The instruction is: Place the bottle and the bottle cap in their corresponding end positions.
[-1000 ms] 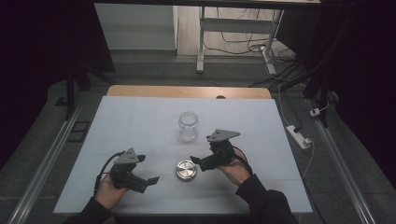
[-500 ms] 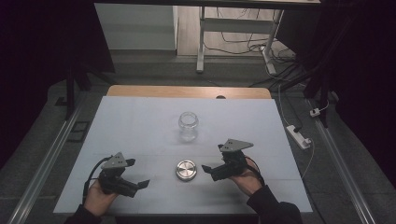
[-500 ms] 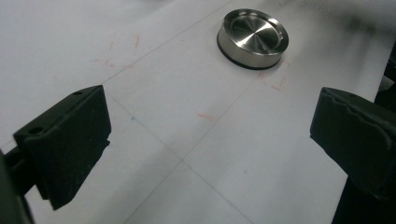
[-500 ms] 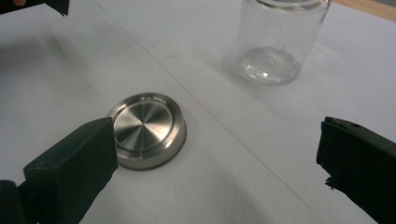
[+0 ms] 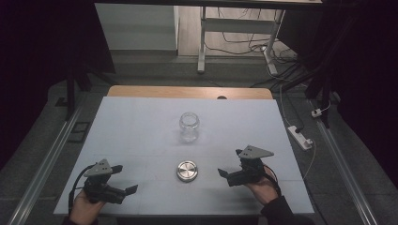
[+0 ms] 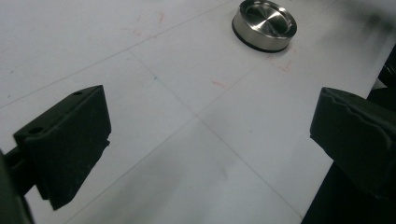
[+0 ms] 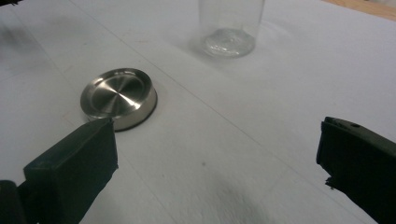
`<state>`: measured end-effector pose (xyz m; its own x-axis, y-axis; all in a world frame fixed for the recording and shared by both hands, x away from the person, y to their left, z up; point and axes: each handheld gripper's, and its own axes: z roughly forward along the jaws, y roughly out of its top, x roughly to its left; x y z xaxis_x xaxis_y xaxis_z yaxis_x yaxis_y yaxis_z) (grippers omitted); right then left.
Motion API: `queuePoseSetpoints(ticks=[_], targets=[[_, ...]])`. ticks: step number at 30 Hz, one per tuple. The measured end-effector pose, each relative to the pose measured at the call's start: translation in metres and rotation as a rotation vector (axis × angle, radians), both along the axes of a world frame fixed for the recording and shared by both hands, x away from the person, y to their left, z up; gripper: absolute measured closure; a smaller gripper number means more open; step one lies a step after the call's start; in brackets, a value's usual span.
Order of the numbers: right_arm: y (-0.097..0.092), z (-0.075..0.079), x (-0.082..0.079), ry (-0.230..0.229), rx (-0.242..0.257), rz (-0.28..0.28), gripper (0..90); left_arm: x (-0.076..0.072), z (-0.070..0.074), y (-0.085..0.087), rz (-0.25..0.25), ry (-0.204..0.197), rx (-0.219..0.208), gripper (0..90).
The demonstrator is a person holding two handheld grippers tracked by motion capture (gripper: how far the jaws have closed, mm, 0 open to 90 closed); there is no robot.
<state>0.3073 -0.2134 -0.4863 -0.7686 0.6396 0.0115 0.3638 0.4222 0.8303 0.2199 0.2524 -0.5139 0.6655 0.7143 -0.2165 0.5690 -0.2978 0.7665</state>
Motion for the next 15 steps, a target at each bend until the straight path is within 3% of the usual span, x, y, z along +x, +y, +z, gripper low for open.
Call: queuePoseSetpoints(ticks=[6,15], targets=[[-0.017,-0.001,-0.009,-0.008,-0.011,-0.045,0.0,-0.008,0.0,0.007,0.028,-0.001,0.016,0.0],[-0.041,-0.004,-0.023,0.023,-0.017,-0.112,0.0,-0.019,-0.002,0.02,0.081,0.0,0.045,0.0]])
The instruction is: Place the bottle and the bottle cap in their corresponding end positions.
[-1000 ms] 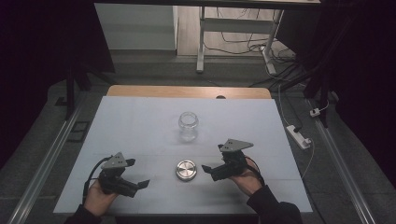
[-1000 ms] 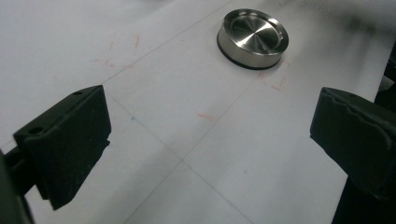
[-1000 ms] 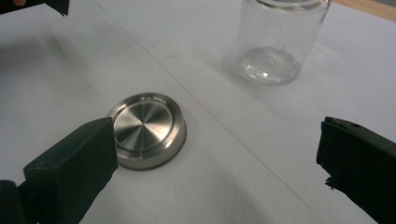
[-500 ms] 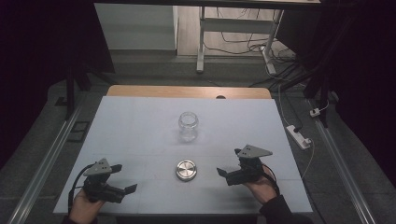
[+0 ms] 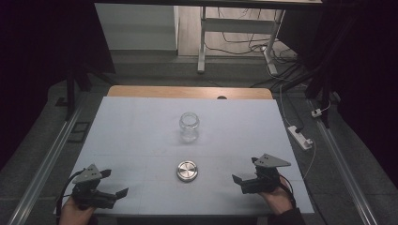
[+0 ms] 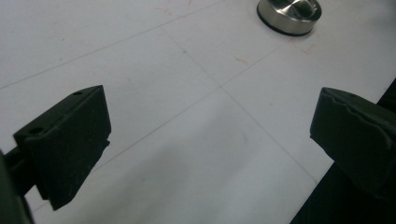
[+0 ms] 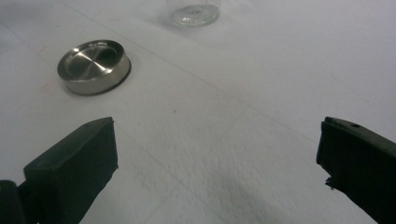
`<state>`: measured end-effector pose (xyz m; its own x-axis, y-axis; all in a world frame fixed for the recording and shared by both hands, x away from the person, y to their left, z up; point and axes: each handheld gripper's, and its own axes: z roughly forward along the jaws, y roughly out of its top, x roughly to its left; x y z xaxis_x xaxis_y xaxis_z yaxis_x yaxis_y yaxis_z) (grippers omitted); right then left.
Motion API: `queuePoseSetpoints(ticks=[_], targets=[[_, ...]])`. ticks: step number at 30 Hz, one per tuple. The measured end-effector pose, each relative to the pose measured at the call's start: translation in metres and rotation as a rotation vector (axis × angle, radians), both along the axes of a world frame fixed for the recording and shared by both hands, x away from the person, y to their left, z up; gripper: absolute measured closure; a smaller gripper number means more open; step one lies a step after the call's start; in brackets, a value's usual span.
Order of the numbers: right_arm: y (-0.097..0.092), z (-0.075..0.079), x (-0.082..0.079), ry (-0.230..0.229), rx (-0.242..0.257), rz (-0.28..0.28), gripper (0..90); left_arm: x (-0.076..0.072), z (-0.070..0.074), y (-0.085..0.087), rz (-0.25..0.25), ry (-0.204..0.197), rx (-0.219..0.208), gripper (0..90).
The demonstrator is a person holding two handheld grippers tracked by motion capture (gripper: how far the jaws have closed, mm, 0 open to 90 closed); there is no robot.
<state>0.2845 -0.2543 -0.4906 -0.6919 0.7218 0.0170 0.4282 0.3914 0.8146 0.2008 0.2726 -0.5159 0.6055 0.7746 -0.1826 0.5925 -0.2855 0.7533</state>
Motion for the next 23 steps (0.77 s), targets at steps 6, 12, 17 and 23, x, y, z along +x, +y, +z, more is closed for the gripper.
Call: queuePoseSetpoints(ticks=[6,12,17,23], targets=[[-0.014,-0.002,-0.011,0.008,-0.008,-0.054,0.0,-0.006,-0.002,0.007,0.028,0.009,0.029,0.0],[-0.025,-0.005,-0.022,0.032,-0.02,-0.091,0.0,-0.011,-0.004,0.011,0.041,0.018,0.042,0.0],[-0.03,-0.007,-0.03,0.051,-0.021,-0.103,0.0,-0.014,-0.007,0.014,0.051,0.035,0.056,0.0],[-0.036,-0.005,-0.033,0.061,0.002,-0.121,0.0,-0.015,-0.008,0.016,0.057,0.046,0.046,0.0]])
